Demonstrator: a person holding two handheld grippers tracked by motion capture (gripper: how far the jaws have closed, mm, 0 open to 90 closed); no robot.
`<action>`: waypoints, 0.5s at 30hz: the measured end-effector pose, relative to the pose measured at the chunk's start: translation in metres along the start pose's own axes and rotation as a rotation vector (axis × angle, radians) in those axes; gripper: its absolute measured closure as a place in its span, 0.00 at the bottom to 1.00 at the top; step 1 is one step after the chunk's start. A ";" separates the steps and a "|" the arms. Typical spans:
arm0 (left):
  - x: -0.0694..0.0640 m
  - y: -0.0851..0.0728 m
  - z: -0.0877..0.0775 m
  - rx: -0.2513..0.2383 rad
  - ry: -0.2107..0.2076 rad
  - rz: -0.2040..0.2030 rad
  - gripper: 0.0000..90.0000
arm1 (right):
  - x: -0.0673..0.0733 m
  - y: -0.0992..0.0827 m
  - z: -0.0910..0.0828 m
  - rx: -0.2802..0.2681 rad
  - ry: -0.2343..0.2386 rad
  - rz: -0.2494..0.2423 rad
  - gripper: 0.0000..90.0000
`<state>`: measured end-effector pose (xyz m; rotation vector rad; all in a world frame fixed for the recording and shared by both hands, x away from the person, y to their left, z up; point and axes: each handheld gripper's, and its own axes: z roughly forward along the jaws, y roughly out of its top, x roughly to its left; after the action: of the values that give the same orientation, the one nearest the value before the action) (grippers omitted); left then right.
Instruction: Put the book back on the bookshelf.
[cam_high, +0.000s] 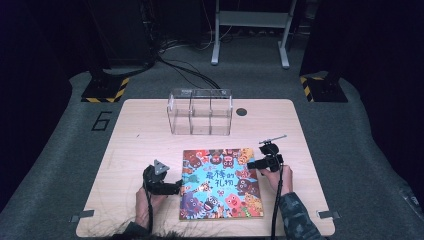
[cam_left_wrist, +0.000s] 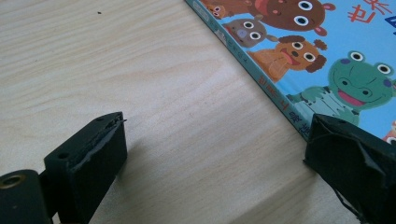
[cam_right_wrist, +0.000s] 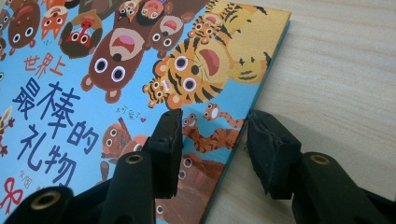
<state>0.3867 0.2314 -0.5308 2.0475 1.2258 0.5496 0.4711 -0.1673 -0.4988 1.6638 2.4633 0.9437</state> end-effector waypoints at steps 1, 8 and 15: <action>0.000 0.000 0.000 0.000 0.000 0.000 0.06 | 0.000 0.000 0.000 0.000 0.000 0.000 0.62; 0.000 0.000 0.000 -0.001 0.000 0.000 0.06 | -0.004 -0.001 -0.003 -0.023 0.046 0.026 0.61; 0.000 0.000 0.000 -0.001 0.000 0.000 0.06 | -0.003 -0.002 -0.010 -0.029 0.063 0.046 0.61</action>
<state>0.3867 0.2314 -0.5309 2.0468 1.2250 0.5500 0.4677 -0.1746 -0.4924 1.7152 2.4473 1.0473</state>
